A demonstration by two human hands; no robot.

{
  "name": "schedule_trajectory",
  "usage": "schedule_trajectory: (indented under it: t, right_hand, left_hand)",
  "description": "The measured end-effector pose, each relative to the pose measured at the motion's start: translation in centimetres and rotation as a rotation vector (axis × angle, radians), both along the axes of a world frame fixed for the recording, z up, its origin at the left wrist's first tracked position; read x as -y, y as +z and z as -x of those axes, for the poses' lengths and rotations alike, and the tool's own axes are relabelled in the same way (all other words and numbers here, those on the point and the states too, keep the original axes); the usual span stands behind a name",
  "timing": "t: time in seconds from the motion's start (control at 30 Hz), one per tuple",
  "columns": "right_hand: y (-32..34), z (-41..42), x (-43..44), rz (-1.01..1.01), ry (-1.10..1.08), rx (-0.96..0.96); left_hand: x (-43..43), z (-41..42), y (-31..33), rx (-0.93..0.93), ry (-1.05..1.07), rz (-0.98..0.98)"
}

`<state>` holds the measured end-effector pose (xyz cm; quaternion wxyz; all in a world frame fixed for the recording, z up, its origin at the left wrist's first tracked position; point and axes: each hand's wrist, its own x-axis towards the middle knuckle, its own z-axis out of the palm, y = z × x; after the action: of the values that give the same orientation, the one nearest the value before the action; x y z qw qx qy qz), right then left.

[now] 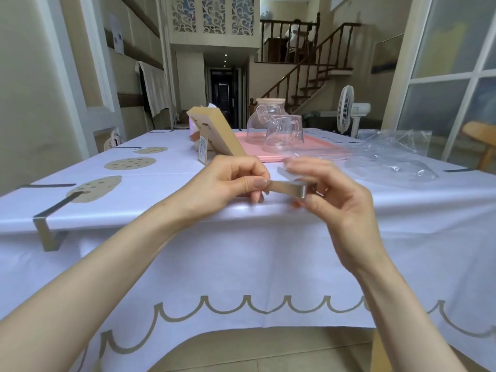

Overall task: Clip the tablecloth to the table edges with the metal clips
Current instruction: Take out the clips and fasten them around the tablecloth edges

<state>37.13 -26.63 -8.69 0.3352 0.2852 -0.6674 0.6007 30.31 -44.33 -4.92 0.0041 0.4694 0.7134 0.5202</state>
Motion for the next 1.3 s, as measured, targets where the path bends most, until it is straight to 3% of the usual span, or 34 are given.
schedule_trajectory:
  t: [0.1,0.23,0.43,0.57,0.7,0.83,1.03,1.3]
  right_hand:
    - [-0.9,0.3,-0.3,-0.045,0.008,-0.001]
    - [-2.0,0.4,0.0,0.021,-0.122,-0.033]
    - [-4.1,-0.1,1.2,-0.106,-0.237,-0.113]
    - [-5.2,0.1,2.0,0.033,-0.338,-0.088]
    - [-5.6,0.1,2.0,0.111,-0.242,-0.055]
    - [-6.6,0.3,1.7,0.065,-0.204,-0.086]
    - [-6.7,-0.1,1.1,-0.082,-0.553,-0.323]
    - [-7.0,-0.3,1.8,-0.068,-0.569,-0.392]
  left_hand:
    - [-0.1,0.3,0.0,0.023,0.030,0.004]
    - [-0.5,0.5,-0.3,-0.109,0.114,0.039]
    - [-1.1,0.9,-0.7,-0.230,0.220,0.127]
    - [-1.0,0.6,-1.2,-0.463,0.267,0.238]
    - [-0.6,0.0,-2.0,-0.701,0.300,0.360]
    - [-0.7,-0.2,-2.1,-0.726,0.319,0.458]
    - [-0.6,-0.1,-2.1,-0.744,0.288,0.439]
    - [-0.5,0.1,-2.2,-0.743,0.283,0.377]
